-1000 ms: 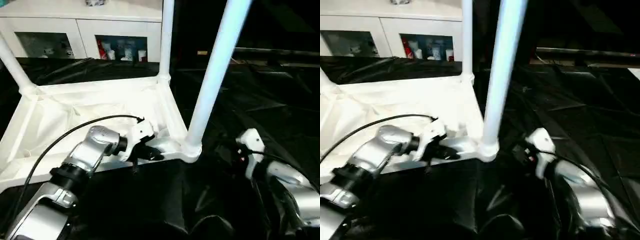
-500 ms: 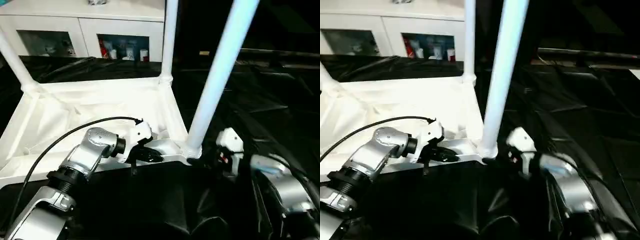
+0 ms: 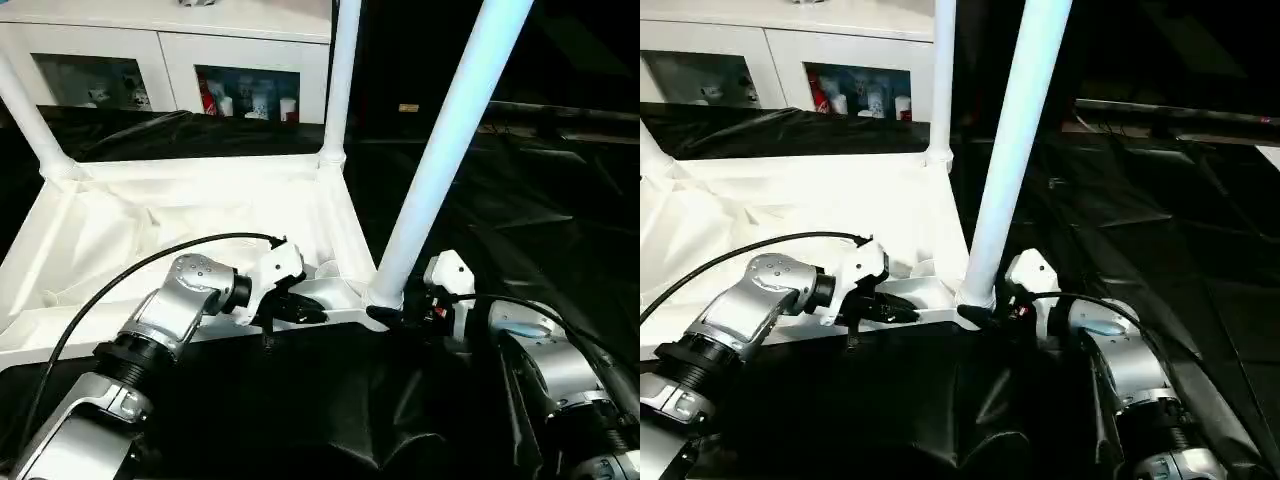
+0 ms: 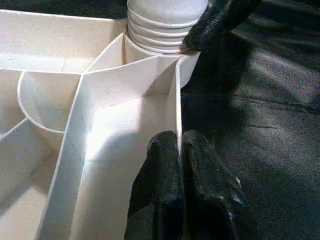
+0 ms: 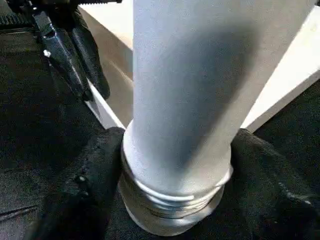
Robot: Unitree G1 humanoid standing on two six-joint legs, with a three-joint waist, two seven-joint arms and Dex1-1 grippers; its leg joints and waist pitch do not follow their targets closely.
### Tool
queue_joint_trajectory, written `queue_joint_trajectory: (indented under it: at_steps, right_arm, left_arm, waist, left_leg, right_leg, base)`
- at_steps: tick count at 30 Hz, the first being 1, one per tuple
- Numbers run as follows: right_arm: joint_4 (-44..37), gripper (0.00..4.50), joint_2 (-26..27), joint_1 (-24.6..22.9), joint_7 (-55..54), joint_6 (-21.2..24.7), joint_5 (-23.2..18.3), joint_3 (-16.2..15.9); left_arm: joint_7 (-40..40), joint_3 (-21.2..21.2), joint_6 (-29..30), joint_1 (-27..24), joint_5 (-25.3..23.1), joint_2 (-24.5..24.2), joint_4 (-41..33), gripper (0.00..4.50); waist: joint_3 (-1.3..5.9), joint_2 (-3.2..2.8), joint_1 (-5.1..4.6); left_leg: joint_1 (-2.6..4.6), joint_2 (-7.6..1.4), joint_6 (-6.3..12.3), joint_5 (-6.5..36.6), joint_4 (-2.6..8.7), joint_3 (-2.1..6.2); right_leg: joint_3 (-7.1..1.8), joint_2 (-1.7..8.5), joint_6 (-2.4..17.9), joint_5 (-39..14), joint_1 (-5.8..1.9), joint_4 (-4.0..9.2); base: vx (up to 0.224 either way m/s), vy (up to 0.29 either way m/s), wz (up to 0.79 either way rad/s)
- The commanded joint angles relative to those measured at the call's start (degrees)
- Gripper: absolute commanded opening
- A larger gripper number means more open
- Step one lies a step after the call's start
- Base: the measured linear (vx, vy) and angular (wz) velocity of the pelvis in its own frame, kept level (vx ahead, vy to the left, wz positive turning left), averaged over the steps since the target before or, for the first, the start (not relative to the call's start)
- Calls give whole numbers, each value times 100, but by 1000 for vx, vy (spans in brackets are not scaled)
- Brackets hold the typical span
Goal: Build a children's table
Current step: Rotate leg to tighten
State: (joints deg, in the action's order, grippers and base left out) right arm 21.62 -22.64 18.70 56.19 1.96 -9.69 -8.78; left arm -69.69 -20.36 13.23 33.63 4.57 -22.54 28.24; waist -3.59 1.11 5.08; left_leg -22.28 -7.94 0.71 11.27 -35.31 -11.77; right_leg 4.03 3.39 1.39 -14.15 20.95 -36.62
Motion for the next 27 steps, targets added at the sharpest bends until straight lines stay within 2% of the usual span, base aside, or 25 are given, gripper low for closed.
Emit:
queue_joint_trajectory:
  at_steps: [1, 4, 5, 7, 9, 11, 13, 14, 15, 16, 17, 18, 19, 21, 22, 23, 24, 25, 26, 27]
  right_arm:
    - [85, 294, 54, 99, 44, -52, -75, 0]
    - [183, 279, 192, 84, -111, -26, -113, 84]
    - [232, 279, 260, 68, -201, -21, -128, 121]
    - [353, 275, 397, 41, -468, -40, -75, 169]
    - [515, 274, 551, 51, -827, -19, 9, 221]
    - [573, 274, 640, 60, -1023, -14, 59, 235]
    - [855, 273, 1011, 178, -1873, 90, 219, 340]
    - [999, 273, 1202, 270, -2332, 163, 304, 399]
    - [1077, 273, 1305, 324, -2579, 205, 351, 433]
    - [1153, 273, 1436, 400, -2871, 307, 392, 467]
    - [1221, 273, 1534, 469, -3053, 379, 439, 465]
    - [1272, 273, 1633, 544, -3118, 362, 503, 396]
    - [1310, 273, 1744, 618, -3137, 329, 566, 297]
    - [1313, 273, 1780, 642, -3053, 230, 573, 234]
    - [1313, 307, 1790, 649, -2992, 172, 561, 215]
    - [1313, 342, 1790, 649, -2992, 172, 561, 215]
    - [1330, 342, 1807, 668, -2950, 110, 555, 239]
    - [1310, 342, 1798, 674, -2839, 65, 510, 271]
    - [1310, 344, 1798, 674, -2839, 65, 510, 271]
    - [1153, 356, 1667, 666, -2528, -37, 405, 324]
  left_arm:
    - [-10, 17, -25, -91, 54, 109, 6, 0]
    - [44, -31, 11, -59, -42, 111, 90, 0]
    - [72, -51, 21, -50, -80, 120, 123, 0]
    - [190, -96, 48, -24, -177, 160, 188, 0]
    - [335, -146, 85, 9, -273, 227, 249, 0]
    - [470, -168, 117, 41, -338, 290, 308, 0]
    - [1176, -191, 184, 235, -593, 645, 701, 0]
    - [1589, -153, 206, 361, -693, 868, 951, 0]
    - [1812, -126, 215, 430, -742, 991, 1089, 0]
    - [2080, -73, 221, 524, -764, 1159, 1265, 0]
    - [2326, -11, 228, 612, -766, 1312, 1421, 0]
    - [2532, 42, 226, 718, -747, 1487, 1583, 0]
    - [2701, 85, 199, 839, -740, 1674, 1752, 0]
    - [2632, 78, 120, 895, -730, 1739, 1791, 0]
    - [2586, 79, 110, 911, -716, 1751, 1784, 0]
    - [2586, 79, 110, 911, -716, 1751, 1784, 0]
    - [2490, 87, 52, 947, -727, 1757, 1826, 0]
    - [2352, 76, -24, 960, -746, 1720, 1833, 0]
    - [2352, 76, -24, 960, -746, 1720, 1833, 0]
    - [2000, 18, -140, 966, -800, 1563, 1851, 0]
  waist:
    - [330, 108, -10]
    - [316, 108, -14]
    - [309, 82, -10]
    - [304, 91, -27]
    - [281, 71, -40]
    - [273, 78, -50]
    - [261, 80, -68]
    - [261, 27, -97]
    - [242, 37, -116]
    - [239, 55, -113]
    - [250, 24, -116]
    - [251, 9, -136]
    - [260, -12, -135]
    - [264, 8, -127]
    - [277, -57, -114]
    - [273, -41, -118]
    - [255, -20, -126]
    - [248, -21, -118]
    - [233, -60, -119]
    - [245, -31, -113]
  left_leg:
    - [150, -664, 288, 769, 468, 311]
    - [153, -668, 254, 875, 475, 318]
    - [154, -669, 222, 922, 483, 327]
    - [176, -689, 115, 1090, 509, 338]
    - [188, -694, -47, 1337, 540, 359]
    - [193, -694, -169, 1517, 555, 371]
    - [225, -699, -294, 1743, 573, 391]
    - [260, -694, -435, 1978, 580, 403]
    - [317, -691, -599, 2329, 586, 426]
    - [336, -684, -641, 2482, 577, 441]
    - [316, -686, -669, 2571, 583, 473]
    - [306, -692, -715, 2616, 618, 476]
    - [347, -683, -776, 2746, 630, 475]
    - [350, -685, -760, 2775, 641, 469]
    - [324, -684, -691, 2601, 663, 465]
    - [328, -692, -678, 2571, 675, 452]
    - [333, -687, -653, 2585, 678, 441]
    - [343, -680, -641, 2620, 670, 435]
    - [364, -676, -637, 2766, 653, 445]
    - [349, -685, -604, 2735, 654, 470]
  right_leg:
    - [-413, 766, 1277, -777, -141, 507]
    - [-418, 778, 1277, -963, -135, 532]
    - [-419, 780, 1271, -1039, -131, 540]
    - [-420, 766, 1260, -1188, -117, 545]
    - [-433, 792, 1229, -1483, -97, 583]
    - [-438, 802, 1161, -1730, -94, 612]
    - [-436, 798, 1098, -1981, -63, 635]
    - [-444, 794, 1084, -2138, -13, 655]
    - [-438, 792, 1058, -2390, 34, 685]
    - [-436, 813, 1003, -2565, 38, 709]
    - [-440, 857, 930, -2678, 4, 727]
    - [-425, 820, 867, -2586, 3, 733]
    - [-416, 787, 854, -2425, 30, 725]
    - [-424, 801, 857, -2237, 18, 738]
    - [-428, 819, 894, -1924, -28, 727]
    - [-429, 812, 905, -1840, -23, 738]
    - [-431, 798, 934, -1796, -13, 735]
    - [-436, 812, 940, -1873, -5, 749]
    - [-452, 841, 916, -2120, 7, 795]
    - [-452, 867, 883, -2256, -28, 801]
  base:
    - [0, 0, 0]
    - [0, 0, 0]
    - [0, 0, 0]
    - [0, 0, 0]
    - [0, 0, 0]
    - [0, 0, 0]
    - [0, 0, 0]
    - [-67, 20, -3]
    - [-55, 14, -1]
    - [-59, 24, -2]
    - [0, 0, 0]
    - [0, 0, 0]
    - [0, 0, 0]
    - [-11, 31, -4]
    - [0, 0, 0]
    - [0, 0, 0]
    - [0, 0, 0]
    - [0, 0, 0]
    - [0, 0, 0]
    - [0, 0, 0]
